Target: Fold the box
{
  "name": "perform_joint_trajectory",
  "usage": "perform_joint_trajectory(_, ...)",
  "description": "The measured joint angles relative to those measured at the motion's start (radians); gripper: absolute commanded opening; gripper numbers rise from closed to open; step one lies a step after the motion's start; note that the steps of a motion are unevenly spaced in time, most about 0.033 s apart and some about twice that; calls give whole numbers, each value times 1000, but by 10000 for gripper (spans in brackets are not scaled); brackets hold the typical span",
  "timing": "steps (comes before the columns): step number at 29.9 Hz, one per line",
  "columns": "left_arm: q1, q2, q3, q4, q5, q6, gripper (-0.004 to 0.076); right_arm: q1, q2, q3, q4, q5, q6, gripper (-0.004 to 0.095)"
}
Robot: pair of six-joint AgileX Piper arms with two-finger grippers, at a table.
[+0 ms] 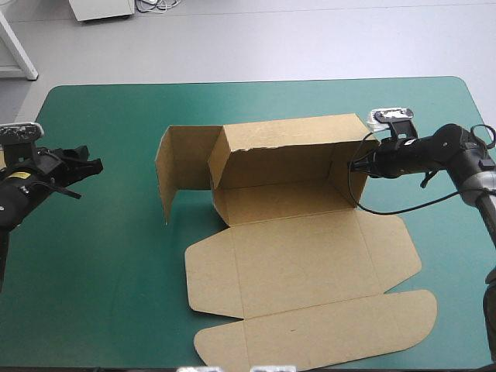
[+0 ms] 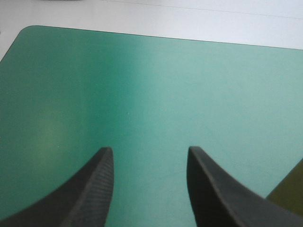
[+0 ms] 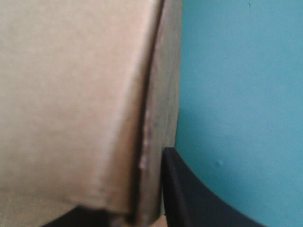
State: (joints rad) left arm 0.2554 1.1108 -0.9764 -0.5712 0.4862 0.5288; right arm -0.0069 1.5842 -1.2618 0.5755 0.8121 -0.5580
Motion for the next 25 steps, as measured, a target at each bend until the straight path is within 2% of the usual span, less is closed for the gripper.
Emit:
perform_joint_trajectory(2, 0, 0, 0, -15, 0, 16, 349, 0, 8, 2, 23, 0, -16, 475)
perform_joint_trajectory(4, 0, 0, 0, -29, 0, 27, 349, 1, 13, 3, 51, 1, -41, 534)
perform_joint_trajectory(9, 0, 0, 0, -35, 0, 33, 349, 1, 14, 3, 84, 3, -59, 534)
perform_joint_trajectory(16, 1, 0, 0, -36, 0, 45, 349, 1, -7, 31, 48, 7, -86, 526)
perform_joint_trajectory(21, 1, 0, 0, -36, 0, 51, 349, 1, -88, 176, 78, -106, -199, 509)
perform_joint_trajectory(25, 1, 0, 0, -36, 0, 56, 349, 1, -169, 353, 240, -258, -406, 509)
